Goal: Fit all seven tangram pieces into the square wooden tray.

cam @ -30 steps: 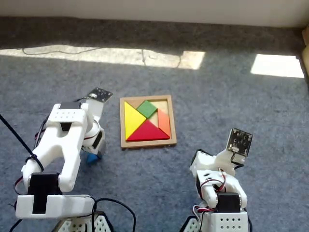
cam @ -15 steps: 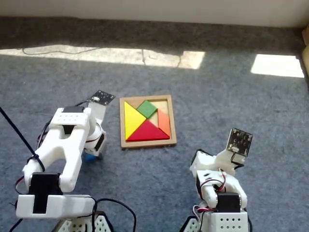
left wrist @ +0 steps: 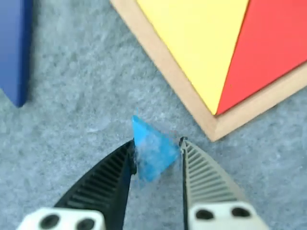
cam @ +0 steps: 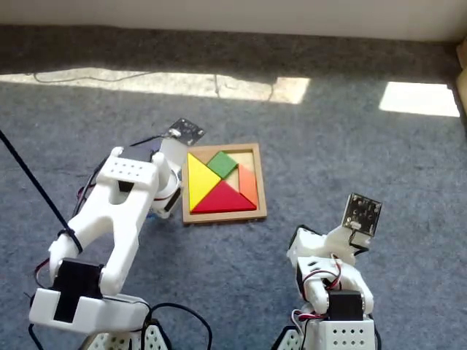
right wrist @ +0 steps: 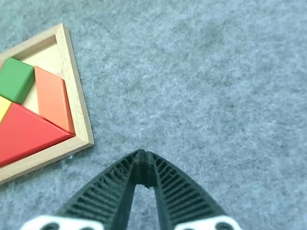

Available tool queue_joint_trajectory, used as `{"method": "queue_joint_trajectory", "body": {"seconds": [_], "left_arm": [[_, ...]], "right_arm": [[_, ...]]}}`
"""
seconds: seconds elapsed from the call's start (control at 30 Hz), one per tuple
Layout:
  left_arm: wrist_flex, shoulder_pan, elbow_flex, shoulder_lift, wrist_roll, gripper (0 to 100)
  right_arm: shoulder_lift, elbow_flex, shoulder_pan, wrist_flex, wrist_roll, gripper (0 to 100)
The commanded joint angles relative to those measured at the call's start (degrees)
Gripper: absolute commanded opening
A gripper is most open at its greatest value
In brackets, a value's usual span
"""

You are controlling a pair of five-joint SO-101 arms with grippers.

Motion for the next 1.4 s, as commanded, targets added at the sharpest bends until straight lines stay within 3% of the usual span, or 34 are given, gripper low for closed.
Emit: {"method": "queue_joint_trajectory", "body": {"seconds": [0.0, 0.3, 0.53, 1.0, 1.1, 1.37], "left_arm": [[-0.18, 6.29, -7.25, -1.01, 0.26, 4], [-2.81, 16.13, -13.41, -0.22, -2.73, 5], [-4.4, 16.04, -13.32, -0.31, -2.55, 22], [0.0, 13.41, -12.09, -0.4, -1.23, 9], [-4.13, 10.33, -9.8, -0.22, 2.9, 10], [-12.57, 9.71, -5.05, 5.76, 3.08, 10]], "right_arm": [[-0.13, 7.08, 0.66, 0.04, 0.18, 0.5], [-0.13, 7.08, 0.66, 0.04, 0.18, 0.5], [-0.13, 7.08, 0.66, 0.04, 0.26, 0.5], [-0.13, 7.08, 0.66, 0.04, 0.26, 0.5], [-0.13, 7.08, 0.66, 0.04, 0.26, 0.5], [-0.13, 7.08, 0.66, 0.04, 0.26, 0.5]]}}
